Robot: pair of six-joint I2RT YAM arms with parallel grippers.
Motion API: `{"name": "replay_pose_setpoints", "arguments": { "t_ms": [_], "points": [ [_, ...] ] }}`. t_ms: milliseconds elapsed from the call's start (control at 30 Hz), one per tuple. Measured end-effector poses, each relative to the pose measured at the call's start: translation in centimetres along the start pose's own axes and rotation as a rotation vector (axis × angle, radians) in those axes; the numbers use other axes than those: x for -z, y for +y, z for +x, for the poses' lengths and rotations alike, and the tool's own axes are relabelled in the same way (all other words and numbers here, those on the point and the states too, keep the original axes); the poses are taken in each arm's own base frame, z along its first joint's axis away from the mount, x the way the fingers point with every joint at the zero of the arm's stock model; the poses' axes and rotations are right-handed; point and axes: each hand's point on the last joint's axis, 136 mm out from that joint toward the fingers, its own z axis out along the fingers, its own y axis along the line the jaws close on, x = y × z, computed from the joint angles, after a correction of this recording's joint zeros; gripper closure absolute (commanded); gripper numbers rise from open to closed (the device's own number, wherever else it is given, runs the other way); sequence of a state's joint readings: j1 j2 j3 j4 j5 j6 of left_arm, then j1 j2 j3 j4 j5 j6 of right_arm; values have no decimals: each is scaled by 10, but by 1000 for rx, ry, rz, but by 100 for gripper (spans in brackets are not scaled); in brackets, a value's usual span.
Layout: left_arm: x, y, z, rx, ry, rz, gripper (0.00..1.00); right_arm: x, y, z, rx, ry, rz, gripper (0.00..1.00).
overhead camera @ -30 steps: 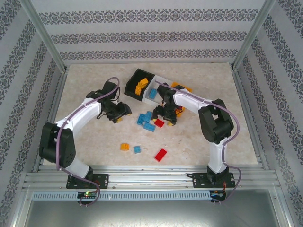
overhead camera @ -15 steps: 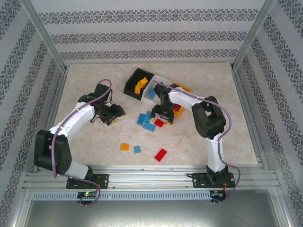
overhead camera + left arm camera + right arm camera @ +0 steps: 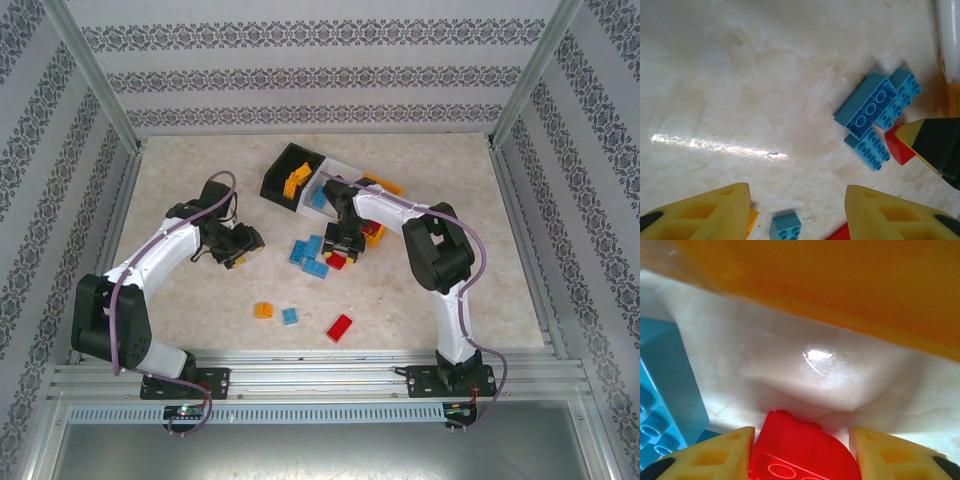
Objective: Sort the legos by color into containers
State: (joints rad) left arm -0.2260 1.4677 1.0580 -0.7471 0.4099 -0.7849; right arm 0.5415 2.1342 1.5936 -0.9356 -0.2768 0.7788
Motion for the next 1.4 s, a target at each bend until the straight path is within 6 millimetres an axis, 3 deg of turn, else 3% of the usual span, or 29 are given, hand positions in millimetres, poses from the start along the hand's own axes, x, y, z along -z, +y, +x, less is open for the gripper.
{"name": "replay_pose_setpoints", "arguments": {
  "t_ms": [233, 500, 700, 867, 967, 1100, 1200, 1400],
  "points": [
    [0, -1, -1, -1, -4, 5, 47, 14, -8, 9, 6, -20, 7, 59],
    [-5, 2, -1, 3, -3, 11, 46, 79, -7, 9, 30, -138, -81, 58],
    [-13, 14, 7, 14, 21, -11, 44, 120, -34, -31, -49, -225, -128, 57],
    [-18, 26, 18, 25, 42, -27, 41, 146, -49, -76, -89, -301, -145, 38],
    [-16, 28, 20, 25, 37, -24, 35, 153, -47, -96, -80, -323, -149, 35],
    [-13, 27, 21, 21, 28, -16, 23, 159, -42, -104, -60, -338, -154, 32],
    [-13, 27, 20, 20, 26, -18, 1, 161, -42, -103, -52, -339, -154, 31],
    [-14, 30, 24, -1, 29, -45, 0, 155, -38, -87, -9, -291, -188, 31]
  ]
}}
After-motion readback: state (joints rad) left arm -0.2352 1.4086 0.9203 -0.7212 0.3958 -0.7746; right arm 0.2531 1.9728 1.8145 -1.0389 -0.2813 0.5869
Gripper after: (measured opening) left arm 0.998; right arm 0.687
